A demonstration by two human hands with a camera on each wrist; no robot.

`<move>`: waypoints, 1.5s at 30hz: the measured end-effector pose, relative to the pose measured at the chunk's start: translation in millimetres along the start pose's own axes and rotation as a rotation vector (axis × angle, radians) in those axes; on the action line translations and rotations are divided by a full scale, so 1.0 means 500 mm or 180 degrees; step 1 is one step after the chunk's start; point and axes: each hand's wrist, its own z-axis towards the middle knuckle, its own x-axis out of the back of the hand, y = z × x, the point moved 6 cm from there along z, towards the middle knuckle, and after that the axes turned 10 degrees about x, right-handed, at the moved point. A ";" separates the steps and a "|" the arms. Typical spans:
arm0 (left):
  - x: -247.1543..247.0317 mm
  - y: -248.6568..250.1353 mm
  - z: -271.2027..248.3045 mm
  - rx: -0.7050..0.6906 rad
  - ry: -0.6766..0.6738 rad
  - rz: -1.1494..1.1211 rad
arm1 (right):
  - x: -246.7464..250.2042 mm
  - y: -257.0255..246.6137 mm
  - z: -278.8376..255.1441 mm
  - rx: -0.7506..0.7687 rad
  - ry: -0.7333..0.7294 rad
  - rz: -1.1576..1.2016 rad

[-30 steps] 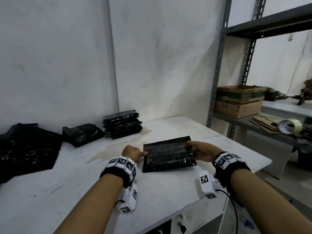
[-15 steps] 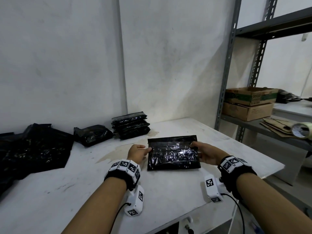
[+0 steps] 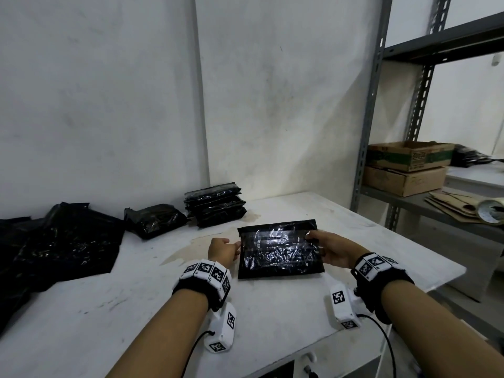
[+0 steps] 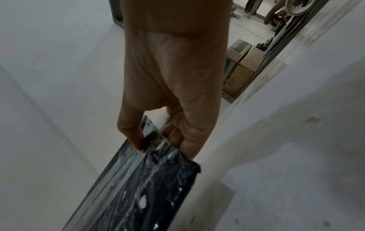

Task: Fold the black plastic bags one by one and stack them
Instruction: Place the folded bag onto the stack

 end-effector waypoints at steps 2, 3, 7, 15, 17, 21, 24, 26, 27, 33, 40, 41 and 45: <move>0.009 0.002 0.002 -0.0057 0.0176 0.0222 | -0.003 -0.002 -0.002 0.0004 -0.0013 0.0016; 0.014 0.002 0.003 -0.0112 0.0233 0.0354 | -0.003 -0.001 -0.002 -0.0001 -0.0011 0.0015; 0.018 0.013 -0.005 -0.0330 0.0179 0.0230 | -0.006 -0.002 0.000 0.0029 -0.0021 0.0025; 0.008 0.018 -0.024 -0.0336 -0.0127 -0.0045 | -0.014 -0.007 -0.002 0.0049 -0.0005 0.0055; 0.004 0.022 -0.036 -0.0366 -0.0218 -0.0044 | -0.013 -0.005 -0.002 0.0040 0.0005 0.0051; -0.004 0.026 -0.039 -0.0274 -0.0388 -0.0016 | -0.012 0.000 0.000 0.0023 0.0027 0.0066; -0.010 0.028 -0.043 -0.0180 -0.0549 -0.0256 | -0.014 -0.001 0.000 0.0033 0.0061 0.0078; -0.014 0.032 -0.057 -0.0280 -0.0674 -0.0258 | -0.016 -0.001 -0.001 0.0040 0.0063 0.0079; -0.014 0.032 -0.061 -0.0332 -0.0686 -0.0247 | -0.017 -0.002 -0.001 0.0041 0.0070 0.0071; 0.011 0.031 -0.062 -0.0274 -0.0318 -0.0449 | -0.023 -0.002 0.000 0.0055 0.0060 0.0210; 0.028 0.065 -0.072 -0.0516 0.0622 0.1420 | -0.048 -0.020 0.000 0.0195 -0.0199 -0.0043; 0.025 0.086 -0.081 -0.0962 0.0786 0.1627 | -0.055 -0.024 0.000 0.0207 -0.0248 -0.0074; -0.028 0.150 -0.122 -0.2392 0.0515 0.2221 | -0.093 -0.045 -0.002 0.0283 -0.0515 -0.0099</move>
